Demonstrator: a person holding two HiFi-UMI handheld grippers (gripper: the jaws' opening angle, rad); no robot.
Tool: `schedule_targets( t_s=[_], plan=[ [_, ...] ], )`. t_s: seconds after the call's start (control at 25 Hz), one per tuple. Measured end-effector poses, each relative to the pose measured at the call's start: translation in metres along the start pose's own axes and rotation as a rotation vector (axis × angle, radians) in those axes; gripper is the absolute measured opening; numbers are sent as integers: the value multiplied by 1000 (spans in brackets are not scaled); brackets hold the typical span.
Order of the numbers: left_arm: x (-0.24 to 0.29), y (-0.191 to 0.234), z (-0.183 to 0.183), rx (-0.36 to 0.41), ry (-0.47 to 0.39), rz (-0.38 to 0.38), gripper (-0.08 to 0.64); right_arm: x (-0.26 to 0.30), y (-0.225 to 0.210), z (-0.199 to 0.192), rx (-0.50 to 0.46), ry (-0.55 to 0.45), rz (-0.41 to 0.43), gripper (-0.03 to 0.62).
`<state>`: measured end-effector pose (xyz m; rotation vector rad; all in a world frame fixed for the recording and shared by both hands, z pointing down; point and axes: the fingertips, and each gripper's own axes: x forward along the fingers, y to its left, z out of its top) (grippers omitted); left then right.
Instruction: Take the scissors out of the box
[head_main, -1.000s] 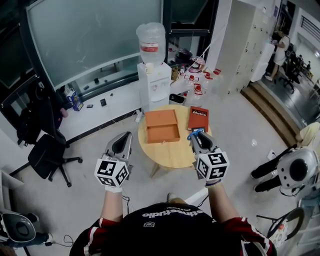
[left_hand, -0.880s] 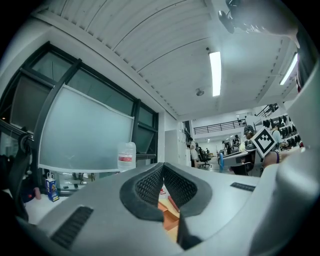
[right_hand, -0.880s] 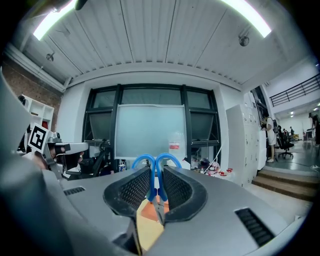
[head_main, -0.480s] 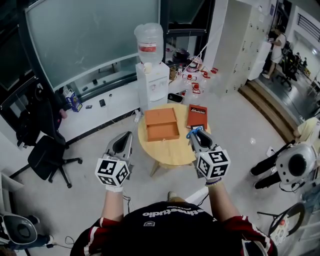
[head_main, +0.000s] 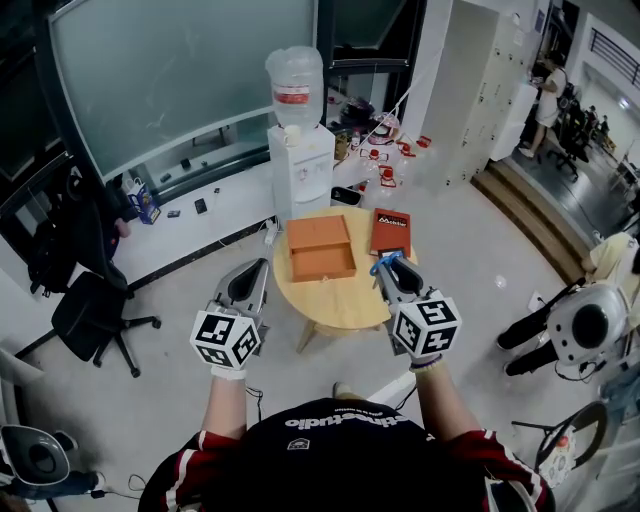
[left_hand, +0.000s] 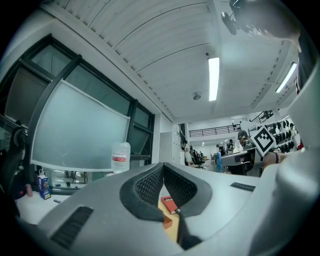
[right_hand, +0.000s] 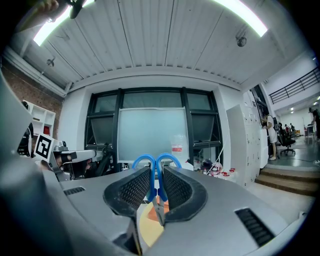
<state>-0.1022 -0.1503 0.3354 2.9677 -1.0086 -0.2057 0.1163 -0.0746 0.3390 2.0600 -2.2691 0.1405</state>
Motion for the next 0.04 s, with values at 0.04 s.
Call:
schedule_targets(
  t_s=[0.04],
  plan=[
    [0,0,0,1,0,-2,17,0,1,0,1,0,2,109]
  ],
)
